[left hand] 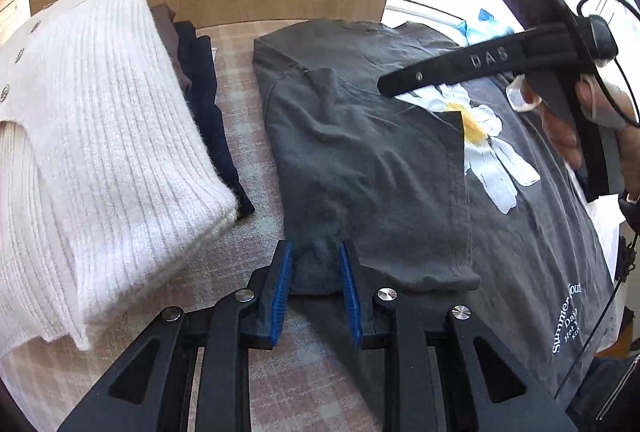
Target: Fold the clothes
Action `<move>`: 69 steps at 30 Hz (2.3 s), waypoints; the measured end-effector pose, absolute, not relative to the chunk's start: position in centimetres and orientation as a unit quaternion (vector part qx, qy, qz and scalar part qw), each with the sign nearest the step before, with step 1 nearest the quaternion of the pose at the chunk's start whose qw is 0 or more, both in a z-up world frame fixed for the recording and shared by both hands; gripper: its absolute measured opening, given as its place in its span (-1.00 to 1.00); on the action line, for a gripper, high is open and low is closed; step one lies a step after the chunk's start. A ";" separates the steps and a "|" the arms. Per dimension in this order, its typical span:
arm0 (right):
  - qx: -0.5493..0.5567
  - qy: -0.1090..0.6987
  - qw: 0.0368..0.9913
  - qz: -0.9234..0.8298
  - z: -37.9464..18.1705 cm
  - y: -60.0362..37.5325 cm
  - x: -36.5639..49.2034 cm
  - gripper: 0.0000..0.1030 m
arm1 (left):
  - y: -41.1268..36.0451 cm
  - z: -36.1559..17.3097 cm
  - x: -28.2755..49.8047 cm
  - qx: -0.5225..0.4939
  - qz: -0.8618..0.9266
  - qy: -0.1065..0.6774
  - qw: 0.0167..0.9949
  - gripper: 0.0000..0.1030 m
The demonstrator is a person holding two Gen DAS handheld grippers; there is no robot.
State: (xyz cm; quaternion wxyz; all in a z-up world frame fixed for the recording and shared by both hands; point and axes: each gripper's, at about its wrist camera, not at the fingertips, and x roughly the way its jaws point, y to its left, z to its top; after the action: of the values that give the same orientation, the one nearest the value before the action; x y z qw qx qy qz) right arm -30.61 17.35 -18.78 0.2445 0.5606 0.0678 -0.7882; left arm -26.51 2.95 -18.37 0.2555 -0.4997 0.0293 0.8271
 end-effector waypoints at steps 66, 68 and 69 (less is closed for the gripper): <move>0.666 0.208 0.224 -0.680 -20.3 7.2 -30.3 -0.03 | 0.5 -18.9 9.6 -0.465 0.827 -0.166 0.268 -0.92; 0.669 0.220 0.219 -0.675 -20.9 6.8 -30.3 -0.03 | 0.6 -18.9 9.6 -0.464 0.828 -0.166 0.268 -0.92; 0.668 0.224 0.218 -0.675 -21.1 6.7 -30.3 -0.02 | 0.7 -18.8 9.6 -0.463 0.829 -0.162 0.268 -0.92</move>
State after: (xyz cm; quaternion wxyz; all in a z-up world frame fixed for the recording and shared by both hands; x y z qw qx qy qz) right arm -30.34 6.65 -21.06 0.2182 0.6682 0.2242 -0.6750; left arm 9.63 0.69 -18.81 0.2682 -0.4629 -0.1620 0.8292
